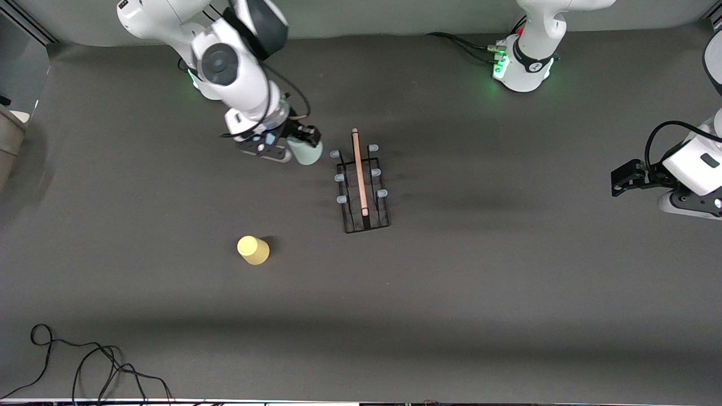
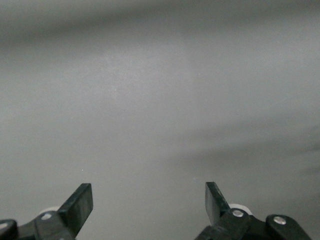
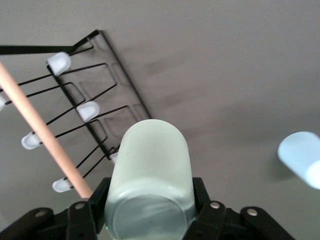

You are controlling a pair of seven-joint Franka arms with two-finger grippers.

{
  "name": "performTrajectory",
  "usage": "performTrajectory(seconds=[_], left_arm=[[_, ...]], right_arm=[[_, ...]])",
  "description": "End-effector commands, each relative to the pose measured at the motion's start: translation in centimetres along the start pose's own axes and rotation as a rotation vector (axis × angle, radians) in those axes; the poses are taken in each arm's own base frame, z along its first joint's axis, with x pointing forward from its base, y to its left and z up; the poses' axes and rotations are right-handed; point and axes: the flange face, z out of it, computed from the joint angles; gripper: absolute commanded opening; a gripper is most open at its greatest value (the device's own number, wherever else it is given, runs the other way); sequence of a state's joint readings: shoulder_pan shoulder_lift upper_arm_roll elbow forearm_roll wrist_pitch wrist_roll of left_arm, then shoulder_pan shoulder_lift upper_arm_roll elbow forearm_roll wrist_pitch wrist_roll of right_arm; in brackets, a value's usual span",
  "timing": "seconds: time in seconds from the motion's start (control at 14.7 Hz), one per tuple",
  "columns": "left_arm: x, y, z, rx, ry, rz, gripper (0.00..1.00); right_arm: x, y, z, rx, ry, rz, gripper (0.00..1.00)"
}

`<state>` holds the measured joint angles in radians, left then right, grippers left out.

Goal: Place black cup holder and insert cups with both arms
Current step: 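Lift the green cup and carry it over the holder pegs, then lower the green cup onto a holder peg and open the right gripper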

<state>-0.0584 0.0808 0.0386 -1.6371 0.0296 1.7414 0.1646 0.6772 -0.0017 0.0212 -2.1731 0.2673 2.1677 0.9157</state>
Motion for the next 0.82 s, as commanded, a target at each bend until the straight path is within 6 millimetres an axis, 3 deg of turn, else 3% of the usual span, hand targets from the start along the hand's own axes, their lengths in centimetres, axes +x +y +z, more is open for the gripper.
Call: performTrajectory(seconds=[0.0,0.07,0.61,0.68,0.75], left_arm=[[-0.5,0.2,-0.5,0.004,0.013,0.0,1.0],[-0.6,0.2,-0.6,0.004,0.01,0.0,1.0],[-0.5,-0.2,-0.9,0.007,0.026,-0.008,1.0],[-0.5,-0.3,-1.1,0.006,0.031,-0.01,1.0],[-0.5,-0.3,-1.1,0.006,0.03,-0.01,1.0]], right_arm=[[-1.6,-2.5,1.7,0.022,0.005,0.045,0.0],[-2.2,-3.0,2.4,0.023,0.012,0.045,0.0],[-2.0,-4.0,6.8,0.018,0.031,0.048,0.04],[-1.9,-4.1,7.2,0.019,0.034,0.05,0.06],[-1.7,-4.1,7.8,0.016,0.034,0.053,0.26]])
